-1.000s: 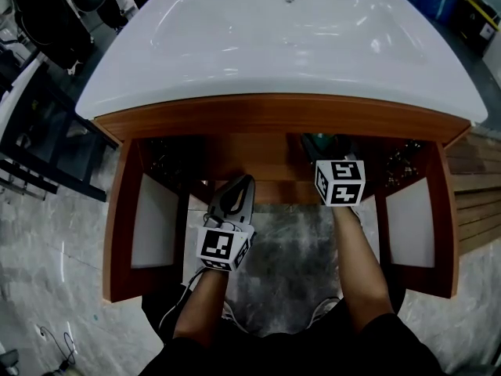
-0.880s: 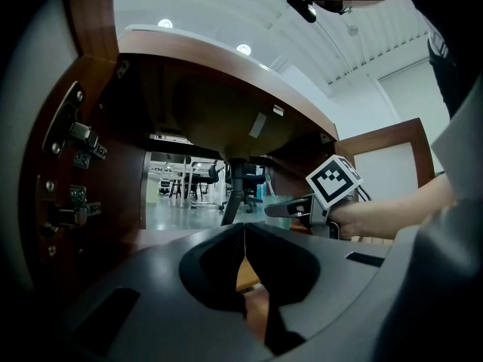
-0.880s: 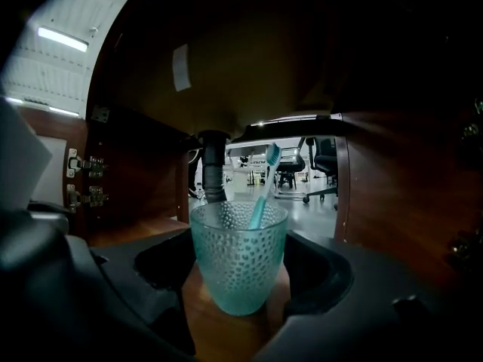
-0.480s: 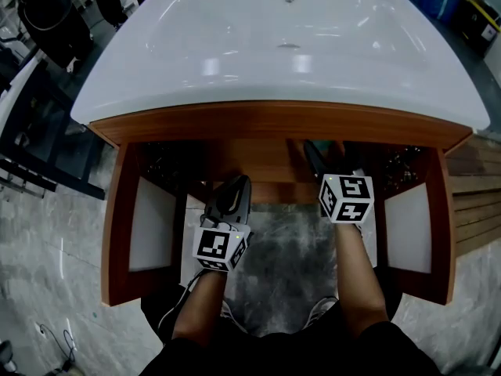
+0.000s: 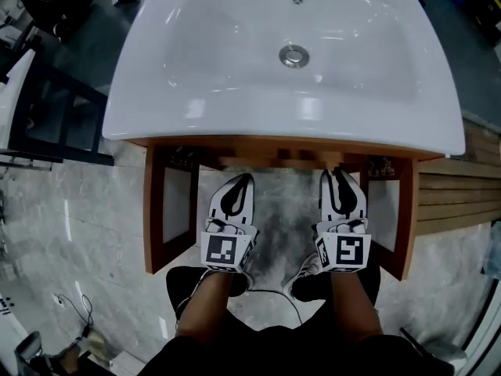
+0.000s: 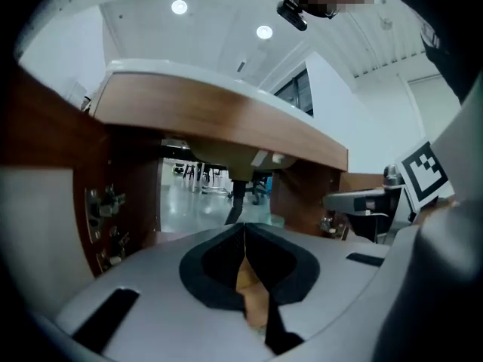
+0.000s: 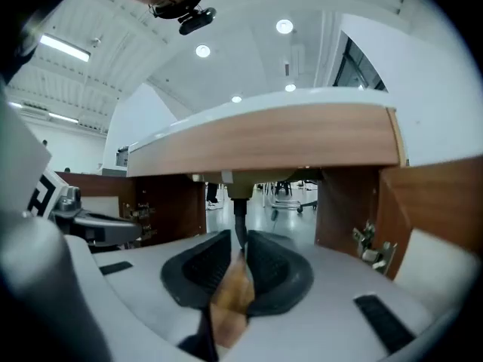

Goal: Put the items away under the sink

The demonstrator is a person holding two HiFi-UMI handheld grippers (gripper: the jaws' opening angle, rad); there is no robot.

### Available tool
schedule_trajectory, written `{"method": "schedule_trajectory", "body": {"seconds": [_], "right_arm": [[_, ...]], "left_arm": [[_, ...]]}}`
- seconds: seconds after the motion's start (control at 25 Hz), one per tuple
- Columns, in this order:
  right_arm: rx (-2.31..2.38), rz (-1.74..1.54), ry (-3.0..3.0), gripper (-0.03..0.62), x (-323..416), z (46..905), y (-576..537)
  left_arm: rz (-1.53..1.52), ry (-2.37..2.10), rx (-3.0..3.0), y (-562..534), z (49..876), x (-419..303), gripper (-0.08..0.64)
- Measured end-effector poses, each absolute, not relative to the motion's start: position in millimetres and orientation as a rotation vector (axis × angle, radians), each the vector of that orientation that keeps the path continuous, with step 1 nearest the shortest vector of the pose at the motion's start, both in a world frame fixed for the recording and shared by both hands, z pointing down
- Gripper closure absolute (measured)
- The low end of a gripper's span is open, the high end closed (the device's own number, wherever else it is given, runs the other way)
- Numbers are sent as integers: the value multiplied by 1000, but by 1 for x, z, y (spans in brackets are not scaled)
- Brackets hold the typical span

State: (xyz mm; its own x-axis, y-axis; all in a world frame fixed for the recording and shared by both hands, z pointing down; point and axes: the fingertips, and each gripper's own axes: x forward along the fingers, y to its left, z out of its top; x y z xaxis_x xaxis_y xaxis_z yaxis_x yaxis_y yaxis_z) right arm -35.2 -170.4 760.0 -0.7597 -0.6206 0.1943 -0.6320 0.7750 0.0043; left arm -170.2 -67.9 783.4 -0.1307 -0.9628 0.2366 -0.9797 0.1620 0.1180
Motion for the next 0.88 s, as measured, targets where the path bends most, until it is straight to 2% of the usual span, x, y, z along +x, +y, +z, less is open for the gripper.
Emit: {"method": "schedule_trajectory", "body": {"seconds": [0.04, 0.12, 0.52, 0.88], "right_arm": [[991, 83, -2769, 547, -32, 743, -165], [979, 76, -2751, 572, -27, 705, -155], [864, 54, -2756, 572, 1, 488, -118], [907, 104, -2828, 572, 22, 388, -116]], "left_arm": [[93, -2179, 1875, -64, 764, -168, 537], [102, -2167, 1881, -58, 723, -162, 537], [176, -2133, 1914, -35, 495, -140, 537], [163, -2143, 1974, -35, 398, -110, 538]]}}
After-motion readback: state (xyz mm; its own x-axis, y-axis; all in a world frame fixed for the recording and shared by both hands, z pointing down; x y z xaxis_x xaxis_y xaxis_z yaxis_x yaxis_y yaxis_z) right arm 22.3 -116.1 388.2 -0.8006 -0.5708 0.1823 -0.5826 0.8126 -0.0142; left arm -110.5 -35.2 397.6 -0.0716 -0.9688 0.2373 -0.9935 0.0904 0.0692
